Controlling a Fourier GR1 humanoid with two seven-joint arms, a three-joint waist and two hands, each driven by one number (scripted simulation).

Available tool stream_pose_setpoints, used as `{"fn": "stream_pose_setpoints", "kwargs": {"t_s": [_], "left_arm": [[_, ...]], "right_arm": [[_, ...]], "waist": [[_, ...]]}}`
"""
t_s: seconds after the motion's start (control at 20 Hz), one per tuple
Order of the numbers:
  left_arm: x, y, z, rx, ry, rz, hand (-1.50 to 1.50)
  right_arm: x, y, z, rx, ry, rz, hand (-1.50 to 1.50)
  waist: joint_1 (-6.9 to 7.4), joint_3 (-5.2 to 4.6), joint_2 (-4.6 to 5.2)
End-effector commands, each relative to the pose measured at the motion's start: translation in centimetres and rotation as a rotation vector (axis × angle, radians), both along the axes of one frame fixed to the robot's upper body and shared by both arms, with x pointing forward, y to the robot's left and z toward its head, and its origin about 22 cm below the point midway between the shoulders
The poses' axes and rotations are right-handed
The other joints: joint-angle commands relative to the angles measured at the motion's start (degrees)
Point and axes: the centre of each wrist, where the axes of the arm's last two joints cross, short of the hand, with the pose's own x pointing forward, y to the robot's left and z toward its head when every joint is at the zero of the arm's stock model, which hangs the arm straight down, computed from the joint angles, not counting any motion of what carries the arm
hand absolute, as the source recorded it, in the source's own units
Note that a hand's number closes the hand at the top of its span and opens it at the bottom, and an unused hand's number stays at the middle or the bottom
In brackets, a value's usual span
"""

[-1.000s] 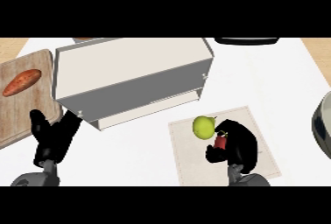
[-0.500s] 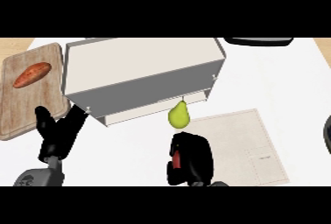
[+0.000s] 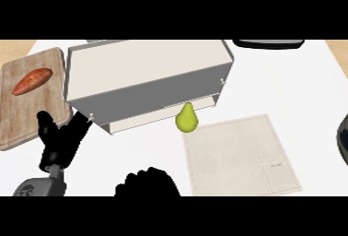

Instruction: Pick the bell pepper from the placemat and place it in the tiered shelf

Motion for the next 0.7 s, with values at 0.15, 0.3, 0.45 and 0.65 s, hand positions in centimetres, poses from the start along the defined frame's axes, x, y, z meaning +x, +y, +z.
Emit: {"fn": "stream_pose_setpoints", "kwargs": {"t_s": [0.15, 0.3, 0.45, 0.65], "left_arm": [[-0.6, -0.3, -1.7, -0.013, 0.059, 0.036, 0.00], [-1.1, -0.4, -1.7, -0.010, 0.063, 0.037, 0.00], [-1.4, 1.1, -1.3, -0.001, 0.043, 0.043, 0.00], [-0.7, 0.0, -1.5, -0.001, 0.056, 0.023, 0.00]], "right_arm": [[-2.3, -1.6, 8.7, 0.120, -0.148, -0.076, 1.50], [-1.8, -1.9, 11.3, 0.140, -0.184, -0.101, 1.50], [0.4, -1.7, 14.1, 0.156, -0.209, -0.154, 1.50], [1.9, -1.3, 17.2, 0.194, -0.220, -0.186, 1.50]], "waist": [[-2.35, -0.40, -0.26], [-2.20, -0.46, -0.52], [-1.83, -0.45, -0.21], [-2.28, -0.45, -0.13]]}}
